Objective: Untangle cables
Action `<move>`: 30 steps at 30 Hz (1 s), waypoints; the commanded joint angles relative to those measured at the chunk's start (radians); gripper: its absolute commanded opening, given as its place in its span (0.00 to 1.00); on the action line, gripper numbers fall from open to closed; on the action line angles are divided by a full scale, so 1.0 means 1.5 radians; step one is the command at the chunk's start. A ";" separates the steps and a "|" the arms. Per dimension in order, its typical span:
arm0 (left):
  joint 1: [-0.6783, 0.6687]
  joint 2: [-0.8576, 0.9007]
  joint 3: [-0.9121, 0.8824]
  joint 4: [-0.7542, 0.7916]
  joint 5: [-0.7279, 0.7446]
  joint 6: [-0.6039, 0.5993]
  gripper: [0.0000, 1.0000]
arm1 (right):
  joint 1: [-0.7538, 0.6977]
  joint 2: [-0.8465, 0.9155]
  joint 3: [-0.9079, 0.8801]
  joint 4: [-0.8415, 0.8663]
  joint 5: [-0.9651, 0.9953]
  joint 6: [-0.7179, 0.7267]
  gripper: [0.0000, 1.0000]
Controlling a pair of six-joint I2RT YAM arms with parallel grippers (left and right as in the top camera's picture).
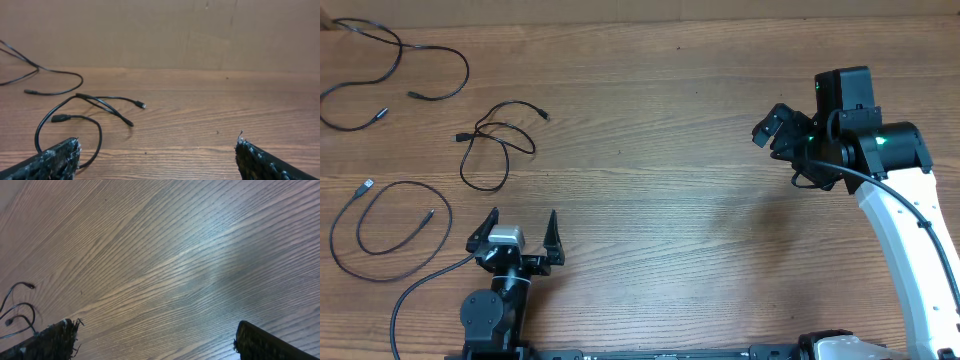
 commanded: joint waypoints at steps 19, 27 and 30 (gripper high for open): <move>-0.003 -0.007 -0.006 0.002 -0.017 0.026 1.00 | -0.001 0.001 0.001 0.003 0.007 -0.006 1.00; -0.003 -0.007 -0.006 0.002 -0.017 0.026 1.00 | -0.001 0.001 0.001 0.003 0.007 -0.006 1.00; -0.003 -0.007 -0.006 0.002 -0.017 0.026 1.00 | -0.001 0.001 0.001 0.003 0.007 -0.006 1.00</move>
